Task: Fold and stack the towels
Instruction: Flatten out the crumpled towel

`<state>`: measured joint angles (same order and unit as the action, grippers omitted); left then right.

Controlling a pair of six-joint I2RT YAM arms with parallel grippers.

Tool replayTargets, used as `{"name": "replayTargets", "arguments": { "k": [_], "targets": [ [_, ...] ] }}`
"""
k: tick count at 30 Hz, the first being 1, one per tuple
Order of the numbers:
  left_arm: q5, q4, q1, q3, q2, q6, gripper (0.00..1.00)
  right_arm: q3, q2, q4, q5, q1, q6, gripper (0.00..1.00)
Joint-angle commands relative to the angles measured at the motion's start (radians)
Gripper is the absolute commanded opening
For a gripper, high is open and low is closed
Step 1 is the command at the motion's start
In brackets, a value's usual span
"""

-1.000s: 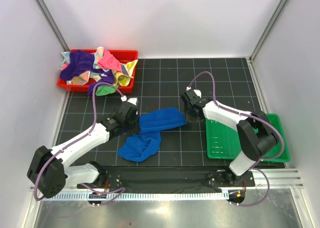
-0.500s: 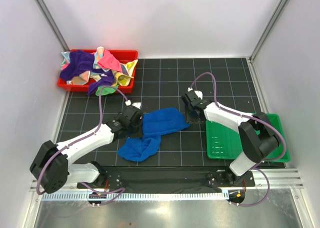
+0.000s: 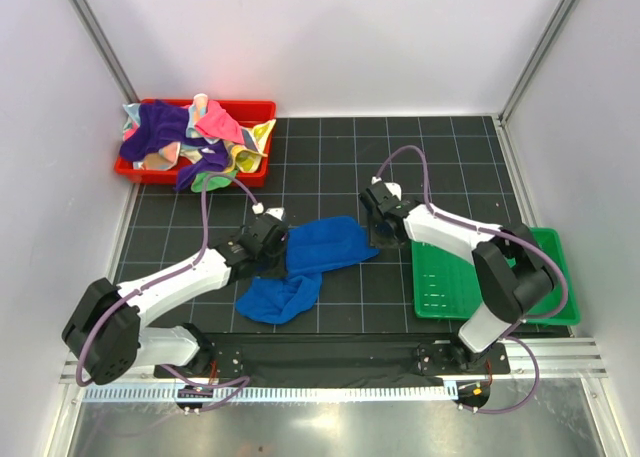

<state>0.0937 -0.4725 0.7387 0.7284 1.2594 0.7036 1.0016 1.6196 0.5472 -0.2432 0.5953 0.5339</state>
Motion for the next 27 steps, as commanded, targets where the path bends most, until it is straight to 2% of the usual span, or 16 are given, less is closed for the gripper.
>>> {"name": "replayTargets", "arguments": {
  "k": [1,5,12,16,21,24,27],
  "targets": [
    [0.015,0.031,0.005,0.002,-0.015,0.008,0.0,0.017,0.037,-0.007,0.004,0.014,0.017,0.43],
    [0.015,0.031,0.007,0.003,-0.02,0.007,0.0,0.017,0.059,-0.01,-0.001,0.029,0.021,0.47],
    [0.018,0.031,0.007,0.008,-0.023,0.004,0.0,0.034,0.103,-0.02,-0.022,0.038,0.028,0.46],
    [0.02,0.031,0.007,0.008,-0.029,0.004,0.0,0.031,0.12,-0.033,-0.007,0.04,0.026,0.34],
    [0.041,0.021,0.007,0.031,-0.046,-0.001,0.0,0.023,0.103,-0.044,0.012,0.041,0.029,0.08],
    [0.072,0.005,0.008,0.055,-0.061,-0.009,0.0,0.043,0.051,-0.023,0.004,0.04,0.029,0.01],
    [0.107,-0.029,0.007,0.117,-0.083,-0.032,0.0,0.084,-0.004,0.017,-0.016,0.04,0.028,0.01]
  ]
}}
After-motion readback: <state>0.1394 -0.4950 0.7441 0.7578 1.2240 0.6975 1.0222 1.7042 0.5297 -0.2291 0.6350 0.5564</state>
